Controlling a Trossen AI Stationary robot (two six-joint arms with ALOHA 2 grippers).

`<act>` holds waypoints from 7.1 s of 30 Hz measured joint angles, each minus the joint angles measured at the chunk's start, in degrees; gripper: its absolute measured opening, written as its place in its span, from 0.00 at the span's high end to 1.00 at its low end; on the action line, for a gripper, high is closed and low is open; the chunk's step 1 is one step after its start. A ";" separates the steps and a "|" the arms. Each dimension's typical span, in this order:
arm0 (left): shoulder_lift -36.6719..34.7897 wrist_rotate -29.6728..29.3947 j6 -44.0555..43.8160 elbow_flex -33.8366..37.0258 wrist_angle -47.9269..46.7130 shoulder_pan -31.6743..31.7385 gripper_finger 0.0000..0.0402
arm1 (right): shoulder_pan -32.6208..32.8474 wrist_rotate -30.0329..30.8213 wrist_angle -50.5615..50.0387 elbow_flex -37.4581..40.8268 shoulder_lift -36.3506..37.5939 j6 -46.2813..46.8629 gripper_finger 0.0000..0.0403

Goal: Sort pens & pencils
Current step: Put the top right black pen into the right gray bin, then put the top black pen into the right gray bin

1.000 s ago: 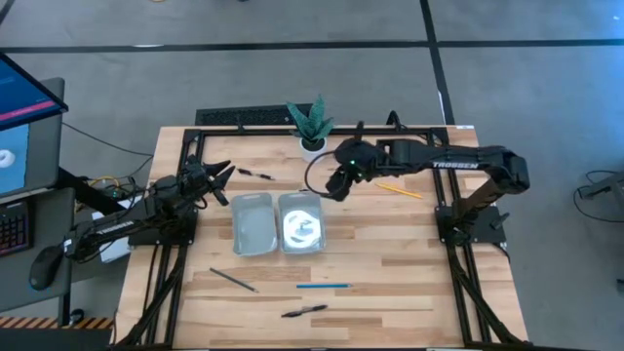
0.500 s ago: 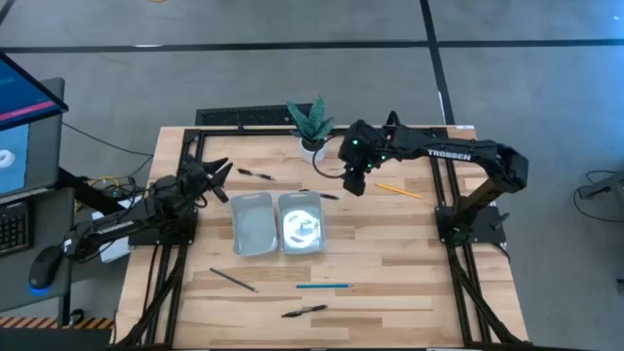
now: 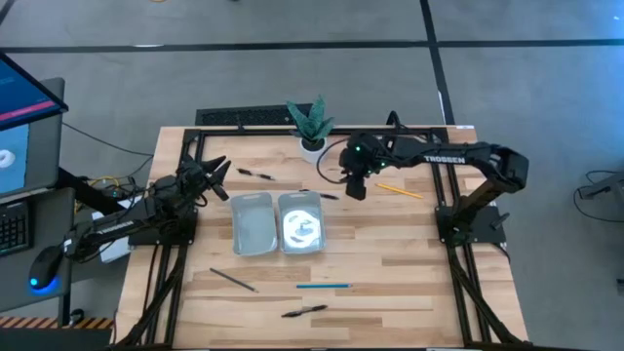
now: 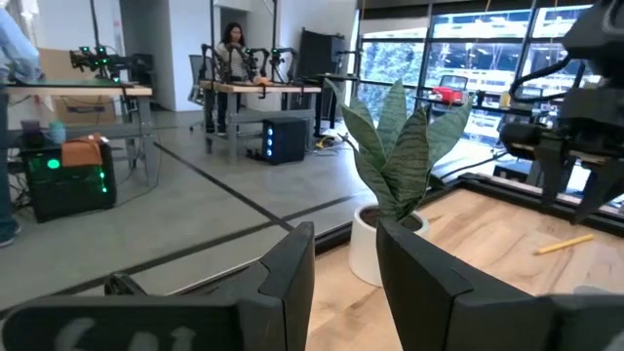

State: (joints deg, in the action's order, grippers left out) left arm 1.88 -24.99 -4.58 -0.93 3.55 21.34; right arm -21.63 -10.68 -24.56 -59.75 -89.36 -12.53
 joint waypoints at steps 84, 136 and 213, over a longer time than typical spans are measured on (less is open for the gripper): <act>0.01 0.22 1.95 -0.02 -0.17 0.02 0.74 | 8.68 8.81 12.50 2.13 -19.56 3.06 0.86; 0.00 0.17 1.92 -0.02 -0.17 0.02 0.74 | 10.84 5.39 4.58 -7.16 -1.84 39.19 0.85; 1.63 0.64 4.79 -0.04 -0.20 0.02 0.74 | 28.38 10.54 16.91 -7.18 -14.32 72.47 0.60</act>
State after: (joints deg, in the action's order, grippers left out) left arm 3.51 -24.36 0.21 -0.97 3.36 21.37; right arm 6.75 -0.14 -7.65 -66.94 -103.68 59.94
